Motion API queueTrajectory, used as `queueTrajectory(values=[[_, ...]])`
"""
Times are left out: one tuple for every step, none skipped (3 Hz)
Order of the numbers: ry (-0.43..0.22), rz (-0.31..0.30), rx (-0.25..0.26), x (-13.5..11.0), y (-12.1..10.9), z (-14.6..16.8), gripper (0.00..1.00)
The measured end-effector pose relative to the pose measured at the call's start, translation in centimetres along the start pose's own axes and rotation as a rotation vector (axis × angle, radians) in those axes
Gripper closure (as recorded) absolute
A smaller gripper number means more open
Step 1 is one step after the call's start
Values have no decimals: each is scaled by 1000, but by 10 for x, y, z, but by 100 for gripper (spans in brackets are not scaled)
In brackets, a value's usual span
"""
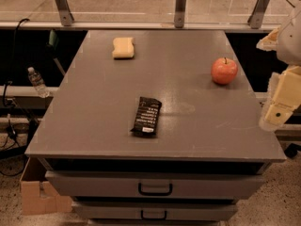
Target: Pick apple
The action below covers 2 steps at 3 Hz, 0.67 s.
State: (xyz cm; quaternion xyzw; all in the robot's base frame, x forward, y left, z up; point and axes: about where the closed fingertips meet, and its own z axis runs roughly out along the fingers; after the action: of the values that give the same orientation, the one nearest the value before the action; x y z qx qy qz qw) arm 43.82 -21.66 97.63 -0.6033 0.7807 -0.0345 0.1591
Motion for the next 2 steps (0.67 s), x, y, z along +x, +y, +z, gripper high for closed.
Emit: queueTrajectory(values=[[0, 0, 0, 0, 0, 0, 0], [-26, -6, 15, -2, -10, 3, 0]])
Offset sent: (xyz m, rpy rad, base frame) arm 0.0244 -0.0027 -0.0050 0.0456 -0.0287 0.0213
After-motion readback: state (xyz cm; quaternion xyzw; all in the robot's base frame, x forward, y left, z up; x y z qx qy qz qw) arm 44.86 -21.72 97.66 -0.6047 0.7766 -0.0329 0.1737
